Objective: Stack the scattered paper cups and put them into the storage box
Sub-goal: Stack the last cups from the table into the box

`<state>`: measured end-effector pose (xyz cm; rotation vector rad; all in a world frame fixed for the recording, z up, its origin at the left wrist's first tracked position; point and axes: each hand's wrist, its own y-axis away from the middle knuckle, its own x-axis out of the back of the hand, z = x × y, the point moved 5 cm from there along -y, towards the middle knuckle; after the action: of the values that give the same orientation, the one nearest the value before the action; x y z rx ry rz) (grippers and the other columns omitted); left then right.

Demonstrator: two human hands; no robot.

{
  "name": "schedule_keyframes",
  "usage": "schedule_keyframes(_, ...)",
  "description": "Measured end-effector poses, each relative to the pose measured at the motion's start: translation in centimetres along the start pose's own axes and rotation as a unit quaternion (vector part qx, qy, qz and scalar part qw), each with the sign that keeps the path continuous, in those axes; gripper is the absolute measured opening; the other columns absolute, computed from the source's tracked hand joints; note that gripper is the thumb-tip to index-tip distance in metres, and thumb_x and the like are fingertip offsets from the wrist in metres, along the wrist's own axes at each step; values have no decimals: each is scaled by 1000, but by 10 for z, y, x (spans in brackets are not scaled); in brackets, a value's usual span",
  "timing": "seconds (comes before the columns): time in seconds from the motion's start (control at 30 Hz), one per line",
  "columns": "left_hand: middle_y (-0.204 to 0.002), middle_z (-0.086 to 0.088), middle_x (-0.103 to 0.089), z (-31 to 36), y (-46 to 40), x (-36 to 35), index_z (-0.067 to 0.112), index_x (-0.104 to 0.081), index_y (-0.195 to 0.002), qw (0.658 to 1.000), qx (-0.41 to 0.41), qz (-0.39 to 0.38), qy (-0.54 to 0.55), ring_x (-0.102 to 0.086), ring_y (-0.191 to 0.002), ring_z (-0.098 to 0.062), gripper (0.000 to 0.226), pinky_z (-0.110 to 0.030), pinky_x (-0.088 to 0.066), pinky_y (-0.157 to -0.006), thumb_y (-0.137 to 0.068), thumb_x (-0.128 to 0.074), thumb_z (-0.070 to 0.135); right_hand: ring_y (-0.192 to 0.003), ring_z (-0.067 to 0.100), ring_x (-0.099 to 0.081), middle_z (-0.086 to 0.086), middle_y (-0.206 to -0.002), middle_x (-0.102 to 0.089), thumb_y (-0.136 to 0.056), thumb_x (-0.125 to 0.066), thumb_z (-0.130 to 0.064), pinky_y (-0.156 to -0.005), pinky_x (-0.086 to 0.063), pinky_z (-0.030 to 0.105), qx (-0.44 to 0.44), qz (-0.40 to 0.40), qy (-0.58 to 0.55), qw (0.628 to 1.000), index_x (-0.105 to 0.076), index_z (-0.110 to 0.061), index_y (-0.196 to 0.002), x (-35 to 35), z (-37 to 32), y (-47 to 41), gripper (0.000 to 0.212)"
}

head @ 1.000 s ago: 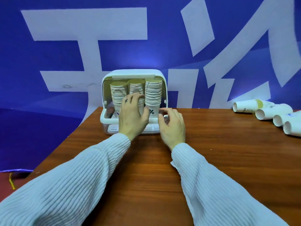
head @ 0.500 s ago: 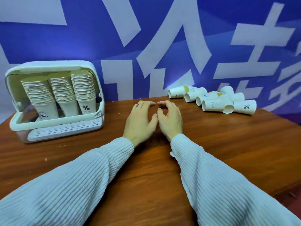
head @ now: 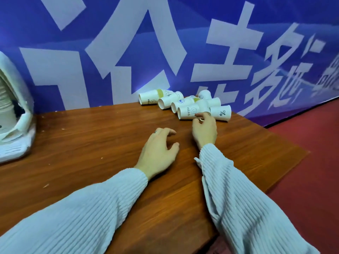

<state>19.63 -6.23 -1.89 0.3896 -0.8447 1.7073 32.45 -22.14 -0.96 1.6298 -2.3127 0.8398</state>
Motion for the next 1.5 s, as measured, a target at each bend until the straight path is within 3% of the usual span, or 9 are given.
schedule_keyframes(0.23, -127, 14, -52, 2, 3, -2, 33, -54, -135, 1000, 7, 12, 18, -60, -92, -5, 38, -39, -55, -92, -99, -59, 40, -154, 28, -28, 4, -159, -46, -94, -58, -33, -127, -20, 48, 75, -1, 124, 989, -45, -24, -154, -23, -5, -35, 62)
schedule_keyframes(0.53, -127, 13, -50, 12, 2, 2, 31, -53, -136, 999, -11, 20, 34, -60, -93, -6, 39, -38, -54, -94, -98, -60, 38, -103, 19, -65, -8, -106, -64, -94, -60, -23, -94, -57, 45, 38, -33, -49, 998, -55, -31, -137, -13, -10, -35, 43)
schedule_keyframes(0.73, -163, 0, -21, 3, 7, 26, 35, -23, -156, 974, -40, 179, -134, -17, -152, -25, 93, -43, -24, -119, -80, -75, 49, -68, 18, -45, 10, -77, -49, -89, -55, 2, -67, -42, 28, 105, -179, -240, 948, -65, -17, -121, -30, -50, 11, 39)
schedule_keyframes(0.83, -166, 2, -21, -7, 4, 24, 36, -8, -159, 977, -13, 138, -160, -29, -149, -25, 104, -41, -31, -116, -81, -76, 51, -73, 19, -58, 9, -77, -63, -97, -64, -7, -75, -48, 29, 143, -263, -279, 912, -69, -9, -117, -45, -76, 35, 20)
schedule_keyframes(0.93, -157, 7, -33, -17, 4, 21, 30, -22, -158, 986, 10, 120, -119, -46, -136, -21, 85, -40, -46, -104, -89, -70, 41, -89, 6, -69, -1, -92, -75, -101, -62, -27, -93, -54, 31, 102, -152, -258, 949, -71, -16, -113, -45, -67, 22, 19)
schedule_keyframes(1.07, -152, 10, -32, -15, 6, 20, 30, -25, -157, 990, -7, 114, -78, -44, -135, -16, 78, -36, -48, -97, -91, -65, 41, -134, 21, -51, -1, -140, -63, -95, -56, -31, -115, -40, 45, 122, 49, 54, 990, -61, -26, -139, -27, -26, -21, 45)
schedule_keyframes(1.2, -150, 12, -30, -18, 6, 17, 33, -25, -156, 991, -17, 108, -77, -44, -133, -15, 76, -36, -50, -95, -91, -64, 45, -158, 31, -19, 11, -168, -31, -98, -54, -35, -128, -15, 47, 62, 7, 217, 974, -36, -26, -159, -36, 2, -51, 64)
schedule_keyframes(1.4, -149, 10, -31, -16, 4, 19, 30, -29, -154, 990, -6, 117, -75, -48, -130, -20, 75, -38, -49, -90, -90, -66, 43, -96, 24, -60, -3, -89, -64, -101, -48, -44, -93, -39, 42, 110, 166, 155, 968, -64, -21, -107, -14, -29, -31, 29)
schedule_keyframes(1.5, -149, 10, -31, -16, 6, 20, 30, -30, -153, 991, -2, 116, -67, -49, -129, -19, 75, -38, -50, -89, -89, -66, 43, -107, 22, -57, -3, -104, -65, -99, -52, -39, -97, -39, 39, 152, 181, 89, 968, -66, -22, -112, -13, -30, -28, 26)
